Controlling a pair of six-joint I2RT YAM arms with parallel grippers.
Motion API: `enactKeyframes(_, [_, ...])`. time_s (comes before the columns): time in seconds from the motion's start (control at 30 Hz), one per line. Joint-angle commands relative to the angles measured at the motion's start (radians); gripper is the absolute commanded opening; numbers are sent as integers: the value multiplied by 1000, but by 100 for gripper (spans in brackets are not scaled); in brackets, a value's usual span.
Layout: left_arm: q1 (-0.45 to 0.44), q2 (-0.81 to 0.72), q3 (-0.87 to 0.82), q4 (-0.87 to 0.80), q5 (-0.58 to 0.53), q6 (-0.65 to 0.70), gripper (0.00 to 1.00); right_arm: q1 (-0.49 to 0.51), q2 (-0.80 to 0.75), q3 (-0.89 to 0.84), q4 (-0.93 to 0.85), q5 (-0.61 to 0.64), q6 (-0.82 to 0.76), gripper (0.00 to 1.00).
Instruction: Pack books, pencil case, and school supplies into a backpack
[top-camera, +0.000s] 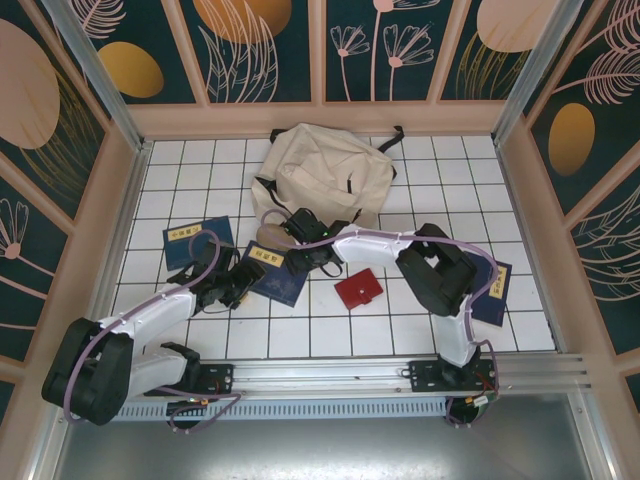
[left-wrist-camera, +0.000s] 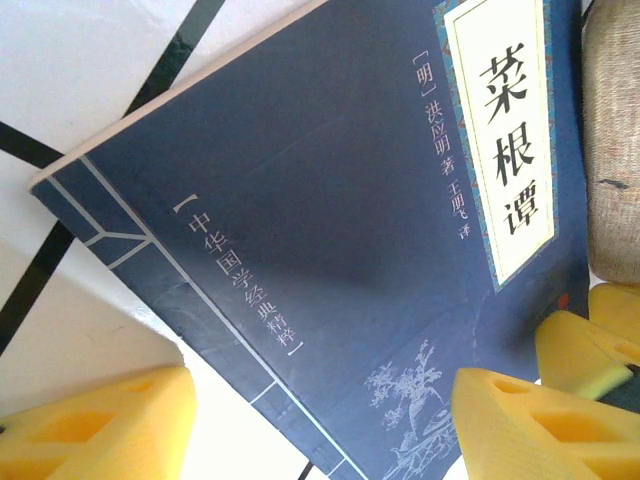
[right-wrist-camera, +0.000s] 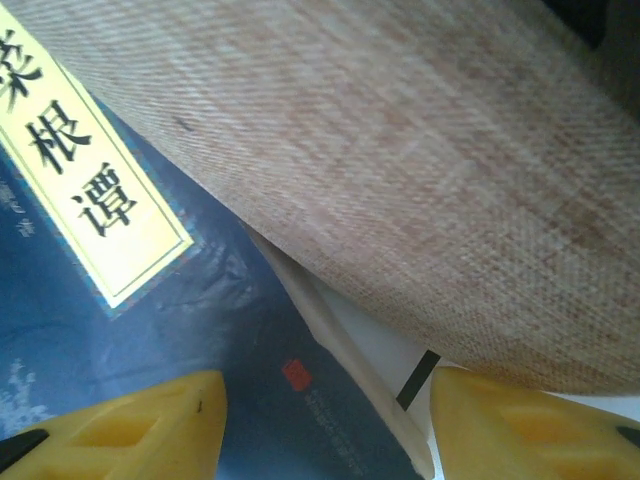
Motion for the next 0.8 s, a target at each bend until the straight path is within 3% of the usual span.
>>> enactKeyframes(0.0, [6,8,23,-16,-6,-14,69,-8,43,4,-42,18,9,59])
enactKeyframes(0.1, [7,17,27,-12,-4,-12,70,-7,38,0,-39,-52,-7,58])
enactKeyframes(0.27, [7,28,24,-11,-7,-14,70,-8,-27,-44,30,-272,-36,44])
enactKeyframes(0.43, [10,22,15,-19,-24,-23,70,-23,-47,-55,55,-406,-46,37])
enactKeyframes(0.63, [11,1,-8,30,24,-17,70,-25,-6,-39,31,-359,-35,19])
enactKeyframes(0.77, [12,-4,-8,122,119,37,68,-25,15,-37,42,-370,-25,17])
